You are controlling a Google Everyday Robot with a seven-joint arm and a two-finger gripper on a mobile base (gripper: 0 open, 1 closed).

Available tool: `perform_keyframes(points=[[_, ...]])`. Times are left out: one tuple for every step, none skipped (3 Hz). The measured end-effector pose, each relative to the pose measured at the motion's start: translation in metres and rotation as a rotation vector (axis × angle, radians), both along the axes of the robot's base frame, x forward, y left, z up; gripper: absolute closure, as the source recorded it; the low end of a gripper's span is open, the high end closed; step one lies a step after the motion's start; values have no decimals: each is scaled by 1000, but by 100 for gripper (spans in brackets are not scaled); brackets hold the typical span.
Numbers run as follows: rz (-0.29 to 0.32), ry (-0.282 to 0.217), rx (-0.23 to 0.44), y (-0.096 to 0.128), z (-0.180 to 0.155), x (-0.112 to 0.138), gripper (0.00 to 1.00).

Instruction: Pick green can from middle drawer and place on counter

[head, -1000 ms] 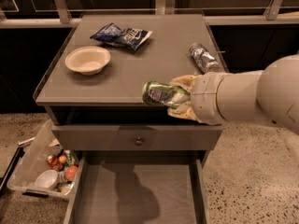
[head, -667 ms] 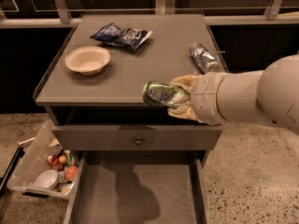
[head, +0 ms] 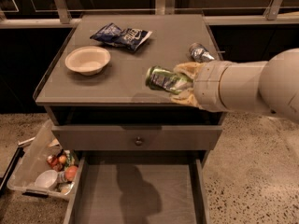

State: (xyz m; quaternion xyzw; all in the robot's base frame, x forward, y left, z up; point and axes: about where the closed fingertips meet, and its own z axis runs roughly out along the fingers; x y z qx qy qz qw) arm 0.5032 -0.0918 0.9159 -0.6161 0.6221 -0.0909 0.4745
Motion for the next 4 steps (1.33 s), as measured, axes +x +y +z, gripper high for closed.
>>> perform_keyframes(points=[[9,-27,81,-5,13,41,100],[44,-11,168,-1,18,85,100],[94,37,252,6,15,116,100],[133,91,322,11,8,132,100]])
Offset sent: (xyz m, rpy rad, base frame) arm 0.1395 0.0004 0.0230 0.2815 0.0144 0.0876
